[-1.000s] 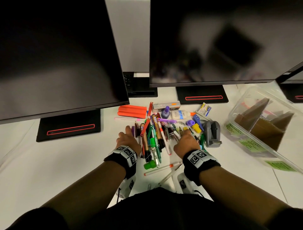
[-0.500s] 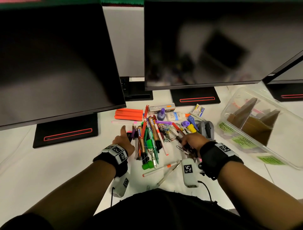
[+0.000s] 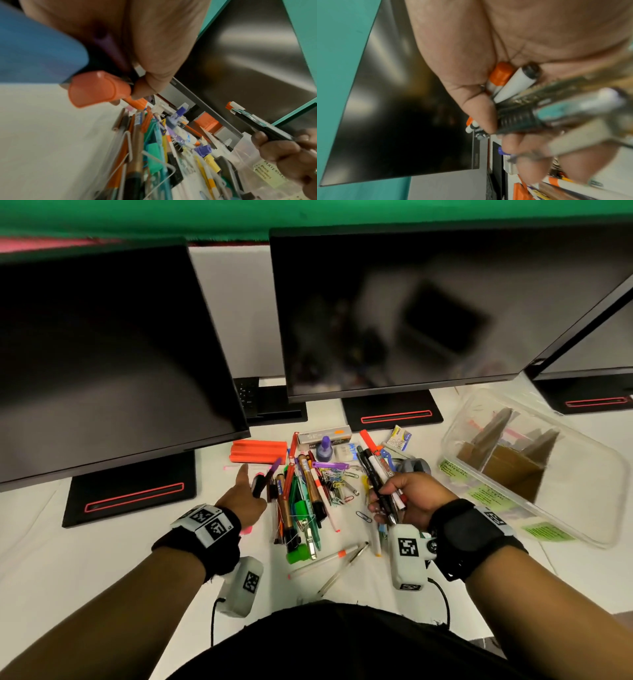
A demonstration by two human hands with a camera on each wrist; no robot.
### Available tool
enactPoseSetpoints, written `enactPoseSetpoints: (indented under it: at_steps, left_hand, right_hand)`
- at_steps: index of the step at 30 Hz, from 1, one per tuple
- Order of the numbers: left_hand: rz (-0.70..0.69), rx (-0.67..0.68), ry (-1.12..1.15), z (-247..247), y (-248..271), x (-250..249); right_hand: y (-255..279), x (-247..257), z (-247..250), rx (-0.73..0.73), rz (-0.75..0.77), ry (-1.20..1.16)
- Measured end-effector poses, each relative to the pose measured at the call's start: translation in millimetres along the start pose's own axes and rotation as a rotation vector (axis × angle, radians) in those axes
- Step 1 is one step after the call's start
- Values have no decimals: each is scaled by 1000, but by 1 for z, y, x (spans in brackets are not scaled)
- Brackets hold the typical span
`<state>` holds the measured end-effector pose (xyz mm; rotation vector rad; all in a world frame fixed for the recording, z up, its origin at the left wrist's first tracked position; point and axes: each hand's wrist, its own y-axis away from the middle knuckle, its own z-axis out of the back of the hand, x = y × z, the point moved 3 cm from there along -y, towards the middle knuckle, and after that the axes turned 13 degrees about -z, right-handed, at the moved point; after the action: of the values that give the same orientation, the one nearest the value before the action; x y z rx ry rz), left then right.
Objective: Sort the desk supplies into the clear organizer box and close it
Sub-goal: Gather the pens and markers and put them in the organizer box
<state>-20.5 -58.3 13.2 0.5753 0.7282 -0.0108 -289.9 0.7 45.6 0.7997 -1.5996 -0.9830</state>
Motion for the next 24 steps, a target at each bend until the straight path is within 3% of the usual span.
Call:
enactPoseSetpoints:
  at_steps: [10,16,19,24]
  left_hand:
    - [-202,122,-21,-37,-4,-108]
    - [-231,-12,214,-75,-5,-152]
    - [-274,59,302,-91,-5,-166]
    - [-303,135,268,-108,-1,-174]
  right_hand:
    - [28,40,64,38,51,-95]
    - [14,37,69,31,55,-57]
    - [12,36,62,-12,70,-13]
    - [9,32,45,-97,98,-1]
